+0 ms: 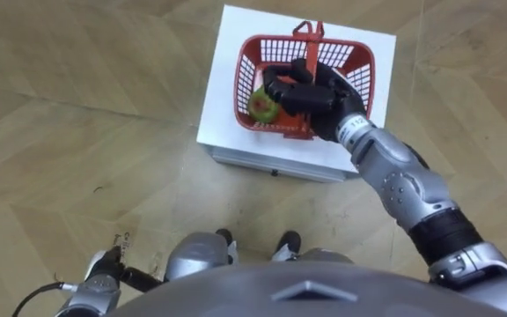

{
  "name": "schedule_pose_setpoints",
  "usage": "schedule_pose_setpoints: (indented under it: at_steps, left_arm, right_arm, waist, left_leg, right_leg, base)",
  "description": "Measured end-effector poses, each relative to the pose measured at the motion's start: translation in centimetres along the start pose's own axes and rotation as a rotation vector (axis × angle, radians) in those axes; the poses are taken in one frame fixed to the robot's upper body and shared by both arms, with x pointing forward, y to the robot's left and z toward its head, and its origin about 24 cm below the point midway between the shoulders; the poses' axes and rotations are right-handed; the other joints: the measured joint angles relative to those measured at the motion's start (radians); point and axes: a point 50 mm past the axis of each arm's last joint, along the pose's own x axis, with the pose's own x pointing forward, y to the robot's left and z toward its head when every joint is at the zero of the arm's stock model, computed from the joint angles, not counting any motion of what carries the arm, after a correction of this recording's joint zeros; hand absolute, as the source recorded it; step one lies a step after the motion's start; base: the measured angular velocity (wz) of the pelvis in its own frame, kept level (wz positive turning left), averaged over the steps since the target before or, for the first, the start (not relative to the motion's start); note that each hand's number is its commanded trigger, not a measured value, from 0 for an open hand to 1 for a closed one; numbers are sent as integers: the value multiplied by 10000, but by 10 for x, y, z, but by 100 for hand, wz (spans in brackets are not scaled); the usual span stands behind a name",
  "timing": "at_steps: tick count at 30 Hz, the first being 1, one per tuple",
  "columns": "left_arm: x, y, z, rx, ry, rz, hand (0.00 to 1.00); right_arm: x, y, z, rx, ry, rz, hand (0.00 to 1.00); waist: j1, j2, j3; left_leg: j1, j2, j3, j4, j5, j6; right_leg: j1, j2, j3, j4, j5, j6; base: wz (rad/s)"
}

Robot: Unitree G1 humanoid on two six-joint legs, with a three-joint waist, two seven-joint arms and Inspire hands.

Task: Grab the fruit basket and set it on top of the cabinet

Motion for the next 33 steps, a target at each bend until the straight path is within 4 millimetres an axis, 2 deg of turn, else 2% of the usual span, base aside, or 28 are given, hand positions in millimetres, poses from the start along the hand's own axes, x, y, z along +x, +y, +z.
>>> schedule_pose_setpoints:
  at_steps: [2,6,9,11,14,21,26,33]
  left_arm:
    - [0,-1,0,63,9,-23,0]
    - [0,-3,-2,146,54,-79,0]
    - [-1,-4,-6,151,137,-111,0]
    - [-2,-6,-11,162,267,-170,0]
    - [-2,-7,-14,162,341,-229,0]
    - [-3,-11,-20,113,486,-532,0]
    - [-4,-13,-23,5,557,-725,0]
    - [-4,-14,-26,-151,657,-836,0]
  right_arm:
    - [0,-3,-7,84,280,-193,100]
    - [1,-2,-9,556,293,-184,100]
    - [1,-3,-6,904,147,-212,100]
    - [2,-2,-5,909,114,-199,100]
    - [3,-6,-8,909,185,-388,100]
    - [2,-10,-7,983,97,-750,100]
    - [0,-17,1,1042,-410,-1096,100]
    - [0,-20,2,1094,-514,-1291,100]
  waist:
    - [7,12,7]
    - [52,106,36]
    - [84,291,17]
    - [80,431,39]
    - [43,528,31]
    - [-16,561,28]
    - [0,593,31]
    - [-7,604,19]
  left_leg:
    - [-89,-12,2,30,0,0]
    - [-308,-12,21,148,-1,2]
    - [-394,-20,46,156,-1,2]
    - [-485,-50,41,156,40,70]
    - [-620,-137,39,170,68,116]
    - [-986,-153,45,401,105,180]
    - [-1343,-145,105,776,58,269]
    - [-1484,-162,172,945,61,318]
  right_leg:
    - [-34,-26,-145,4,-1,1]
    - [-201,-47,-196,124,-2,4]
    - [-252,-54,-193,126,-15,18]
    - [-355,-80,-189,126,-17,19]
    - [-463,-167,-200,131,-127,5]
    - [-787,-228,-222,408,-186,-64]
    - [-1075,-318,-324,760,-270,-139]
    - [-1210,-399,-443,956,-294,-139]
  base:
    - [11]
    - [11]
    - [8]
    - [0]
    - [2]
    - [4]
    - [7]
    - [0]
